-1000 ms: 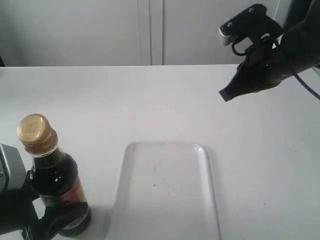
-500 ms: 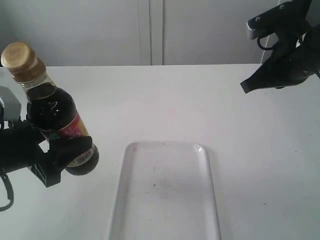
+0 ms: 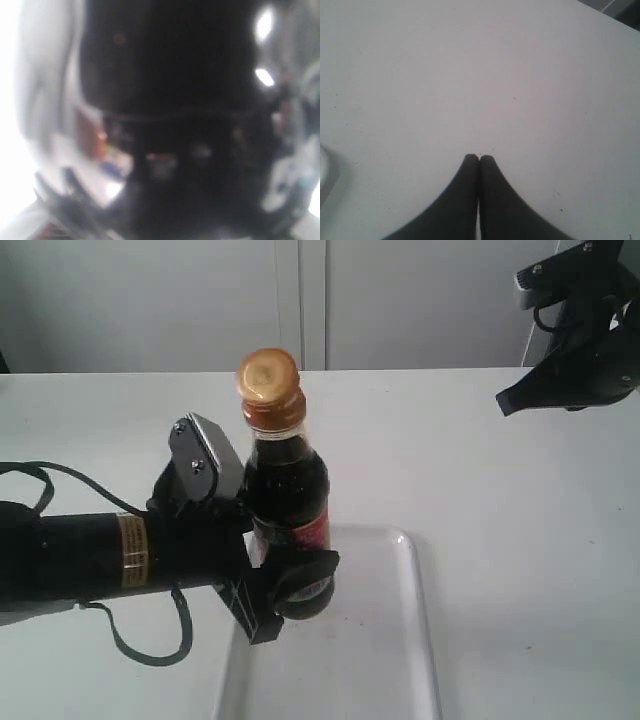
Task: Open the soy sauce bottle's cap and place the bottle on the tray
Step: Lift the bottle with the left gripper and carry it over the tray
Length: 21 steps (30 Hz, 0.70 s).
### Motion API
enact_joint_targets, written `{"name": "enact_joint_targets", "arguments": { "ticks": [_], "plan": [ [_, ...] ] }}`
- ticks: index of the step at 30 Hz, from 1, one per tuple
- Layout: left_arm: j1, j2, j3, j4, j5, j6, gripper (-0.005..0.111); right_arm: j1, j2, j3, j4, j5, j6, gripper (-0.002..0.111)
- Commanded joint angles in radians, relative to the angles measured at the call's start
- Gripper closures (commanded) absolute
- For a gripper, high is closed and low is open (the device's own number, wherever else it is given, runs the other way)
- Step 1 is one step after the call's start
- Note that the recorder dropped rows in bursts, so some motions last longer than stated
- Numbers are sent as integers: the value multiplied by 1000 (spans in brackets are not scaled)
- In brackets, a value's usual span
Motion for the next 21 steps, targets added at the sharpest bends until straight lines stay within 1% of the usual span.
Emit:
{"name": "enact_joint_targets", "arguments": {
  "ticks": [1, 2, 3, 4, 7, 11, 16, 19, 21],
  "plan": [
    [-56, 76, -60, -93, -79, 52, 107, -18, -1, 4, -9, -21, 19, 108],
    [-63, 100, -74, -95, -91, 52, 107, -18, -1, 4, -9, -21, 21, 108],
    [-63, 134, -79, -112, -150, 49, 107, -18, -1, 4, -5, -21, 21, 108],
    [-63, 156, -79, -123, -169, 52, 107, -18, -1, 4, 2, -21, 21, 108],
    [-63, 205, -79, -133, -182, 77, 107, -18, -1, 4, 7, -28, 21, 108],
    [-63, 246, -94, -131, -195, 79, 107, -18, -1, 4, 11, -28, 21, 108],
    [-63, 248, -94, -118, -197, 74, 107, -18, -1, 4, 13, -25, 21, 108],
    [-63, 248, -94, -103, -202, 14, 107, -18, -1, 4, 20, -22, 21, 108],
    [-63, 248, -94, -100, -162, 7, 107, -18, -1, 4, 20, -20, 21, 108]
  ]
}}
